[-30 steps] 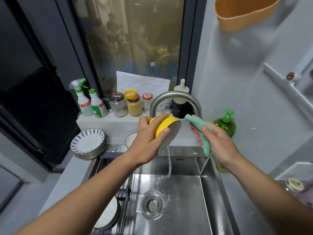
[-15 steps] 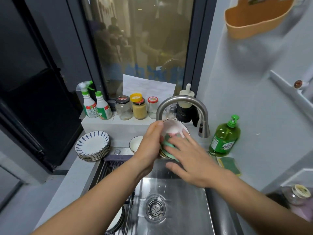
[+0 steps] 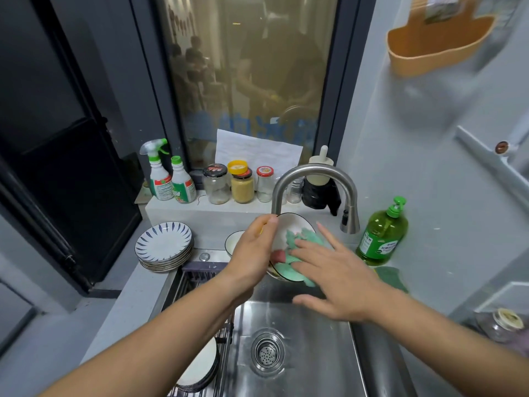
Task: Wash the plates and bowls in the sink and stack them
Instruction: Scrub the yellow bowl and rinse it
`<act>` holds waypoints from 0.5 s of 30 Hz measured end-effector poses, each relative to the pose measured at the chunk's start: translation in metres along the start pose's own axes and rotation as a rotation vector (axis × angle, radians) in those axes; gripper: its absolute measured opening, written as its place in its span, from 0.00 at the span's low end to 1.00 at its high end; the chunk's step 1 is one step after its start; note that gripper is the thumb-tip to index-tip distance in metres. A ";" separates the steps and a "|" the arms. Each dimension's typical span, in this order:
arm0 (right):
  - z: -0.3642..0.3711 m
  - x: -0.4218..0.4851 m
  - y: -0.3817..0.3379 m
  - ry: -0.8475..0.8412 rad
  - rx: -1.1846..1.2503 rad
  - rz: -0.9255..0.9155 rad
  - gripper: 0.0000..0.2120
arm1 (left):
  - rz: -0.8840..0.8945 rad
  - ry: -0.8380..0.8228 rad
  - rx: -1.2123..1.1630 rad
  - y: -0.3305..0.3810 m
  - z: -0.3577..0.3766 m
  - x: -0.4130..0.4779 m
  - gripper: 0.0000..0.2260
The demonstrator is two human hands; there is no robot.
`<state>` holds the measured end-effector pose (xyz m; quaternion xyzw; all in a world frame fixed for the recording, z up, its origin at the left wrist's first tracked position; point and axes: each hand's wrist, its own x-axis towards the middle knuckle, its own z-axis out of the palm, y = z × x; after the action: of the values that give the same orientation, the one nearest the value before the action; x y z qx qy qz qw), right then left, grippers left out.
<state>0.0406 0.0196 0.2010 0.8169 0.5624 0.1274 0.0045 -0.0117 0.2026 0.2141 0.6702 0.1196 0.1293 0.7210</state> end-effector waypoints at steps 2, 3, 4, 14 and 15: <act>-0.001 0.001 0.006 0.001 -0.005 0.022 0.29 | -0.030 0.003 -0.047 0.001 0.001 -0.003 0.14; 0.000 0.004 -0.003 0.060 0.074 0.072 0.28 | -0.047 0.029 -0.074 0.003 0.004 -0.002 0.14; 0.001 0.009 -0.017 0.139 0.189 0.128 0.27 | -0.065 0.064 -0.081 0.005 0.005 -0.002 0.13; -0.001 0.005 -0.006 0.280 0.549 0.152 0.22 | -0.600 -0.155 -0.054 0.024 -0.016 0.004 0.20; -0.005 0.007 -0.009 0.323 0.570 0.155 0.22 | -0.636 -0.216 -0.063 0.029 -0.019 0.005 0.23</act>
<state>0.0335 0.0290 0.2058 0.7951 0.5049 0.0928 -0.3228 -0.0143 0.2246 0.2416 0.5866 0.2414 -0.1701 0.7541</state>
